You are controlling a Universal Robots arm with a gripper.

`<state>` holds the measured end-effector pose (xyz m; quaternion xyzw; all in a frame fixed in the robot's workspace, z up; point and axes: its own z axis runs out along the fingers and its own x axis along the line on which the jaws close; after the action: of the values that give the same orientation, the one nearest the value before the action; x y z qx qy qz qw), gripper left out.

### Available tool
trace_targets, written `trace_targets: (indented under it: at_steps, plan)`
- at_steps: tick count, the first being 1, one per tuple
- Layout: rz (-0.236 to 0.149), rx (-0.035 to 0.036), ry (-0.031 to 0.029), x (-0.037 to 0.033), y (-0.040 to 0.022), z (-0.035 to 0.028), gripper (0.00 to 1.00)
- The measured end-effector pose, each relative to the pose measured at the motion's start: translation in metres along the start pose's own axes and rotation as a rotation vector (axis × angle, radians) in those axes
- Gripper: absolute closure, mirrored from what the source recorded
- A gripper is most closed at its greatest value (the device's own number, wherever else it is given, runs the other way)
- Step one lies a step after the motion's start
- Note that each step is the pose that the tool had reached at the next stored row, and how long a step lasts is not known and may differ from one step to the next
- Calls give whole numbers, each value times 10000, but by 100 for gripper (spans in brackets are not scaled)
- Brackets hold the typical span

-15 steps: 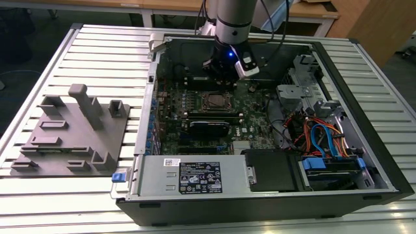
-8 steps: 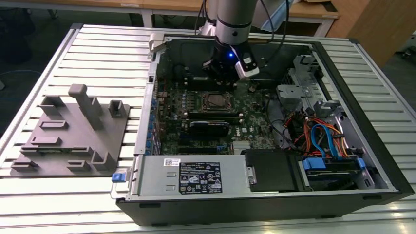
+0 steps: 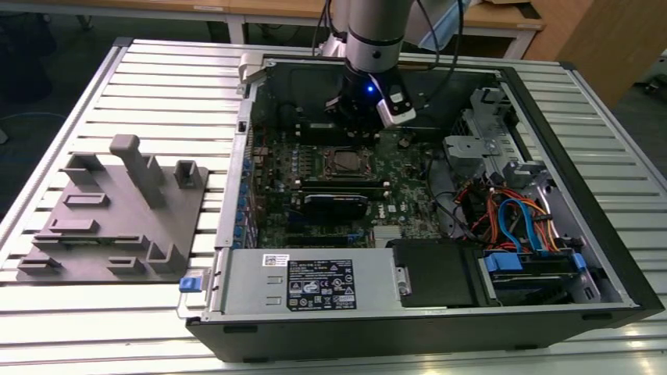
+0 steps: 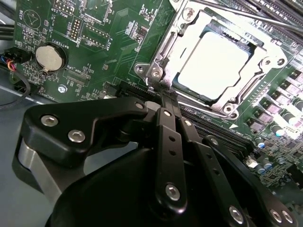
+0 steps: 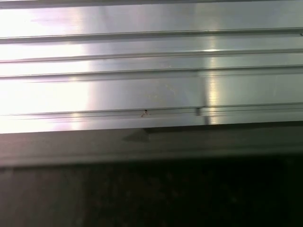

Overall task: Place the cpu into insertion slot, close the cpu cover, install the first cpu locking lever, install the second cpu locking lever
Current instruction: 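Install the first cpu locking lever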

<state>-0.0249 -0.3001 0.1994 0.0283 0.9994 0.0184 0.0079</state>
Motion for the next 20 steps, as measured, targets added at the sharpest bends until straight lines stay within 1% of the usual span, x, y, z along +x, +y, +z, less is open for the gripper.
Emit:
trace_targets:
  at_steps: [13, 16, 20]
  plan:
    - [0, 6, -1, 0, -3, -10, 90]
    - [-1, 48, -3, -1, -3, -10, 90]
    - [-2, 146, -9, -1, -3, -8, 90]
